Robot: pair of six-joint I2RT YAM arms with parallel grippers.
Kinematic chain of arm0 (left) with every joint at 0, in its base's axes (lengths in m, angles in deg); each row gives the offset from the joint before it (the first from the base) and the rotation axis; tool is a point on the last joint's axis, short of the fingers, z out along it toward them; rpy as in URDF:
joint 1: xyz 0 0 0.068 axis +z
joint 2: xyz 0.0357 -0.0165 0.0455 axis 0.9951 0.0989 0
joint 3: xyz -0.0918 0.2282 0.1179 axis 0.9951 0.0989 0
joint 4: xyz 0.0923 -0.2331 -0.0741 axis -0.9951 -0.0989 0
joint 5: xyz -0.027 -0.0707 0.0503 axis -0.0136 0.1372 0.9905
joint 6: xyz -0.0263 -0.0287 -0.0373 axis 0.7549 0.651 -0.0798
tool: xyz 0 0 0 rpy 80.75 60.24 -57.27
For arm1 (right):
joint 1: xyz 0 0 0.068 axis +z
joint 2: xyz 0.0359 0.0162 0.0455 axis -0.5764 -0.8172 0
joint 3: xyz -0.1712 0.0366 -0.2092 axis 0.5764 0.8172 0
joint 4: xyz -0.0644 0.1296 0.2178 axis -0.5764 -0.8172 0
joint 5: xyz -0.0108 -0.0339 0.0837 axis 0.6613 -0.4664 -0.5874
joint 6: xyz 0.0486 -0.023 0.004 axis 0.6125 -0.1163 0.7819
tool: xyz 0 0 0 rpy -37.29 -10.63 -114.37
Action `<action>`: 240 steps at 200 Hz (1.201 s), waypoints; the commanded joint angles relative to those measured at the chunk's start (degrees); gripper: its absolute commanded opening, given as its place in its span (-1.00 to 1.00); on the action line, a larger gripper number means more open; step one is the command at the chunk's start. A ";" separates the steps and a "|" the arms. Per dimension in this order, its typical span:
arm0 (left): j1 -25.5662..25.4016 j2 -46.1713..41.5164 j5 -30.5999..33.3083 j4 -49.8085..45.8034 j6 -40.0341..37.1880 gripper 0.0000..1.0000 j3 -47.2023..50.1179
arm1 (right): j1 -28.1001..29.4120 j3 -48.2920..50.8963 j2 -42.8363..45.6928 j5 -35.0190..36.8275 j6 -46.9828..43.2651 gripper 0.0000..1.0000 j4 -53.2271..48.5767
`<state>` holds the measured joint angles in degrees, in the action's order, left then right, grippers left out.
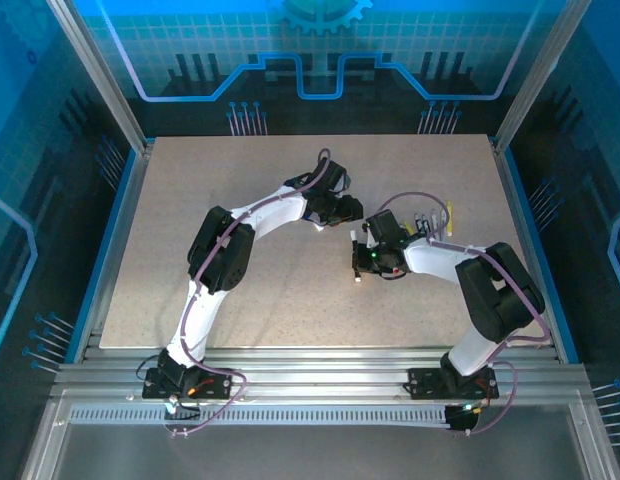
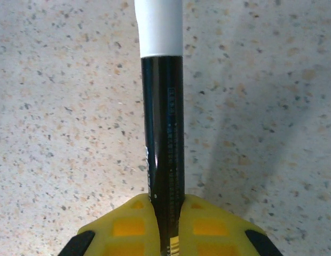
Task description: Open the pen caps
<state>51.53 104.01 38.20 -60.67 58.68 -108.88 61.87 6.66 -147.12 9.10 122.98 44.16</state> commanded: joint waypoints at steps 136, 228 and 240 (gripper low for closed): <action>-0.08 -1.31 -2.60 0.00 -0.48 -0.29 2.86 | 0.64 -4.91 2.11 -1.94 -1.06 -1.00 -1.97; -0.10 -1.56 -2.62 0.40 -0.39 -1.00 3.02 | 0.55 -5.67 1.20 -2.81 -1.58 -1.00 -2.43; -0.08 -1.78 -2.67 0.74 -0.22 -1.00 3.27 | 0.54 -5.43 0.90 -2.57 -1.58 -1.00 -2.36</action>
<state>51.53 104.01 36.30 -60.27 59.06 -106.47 61.87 2.22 -146.09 6.96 122.32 42.25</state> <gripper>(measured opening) 0.160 0.104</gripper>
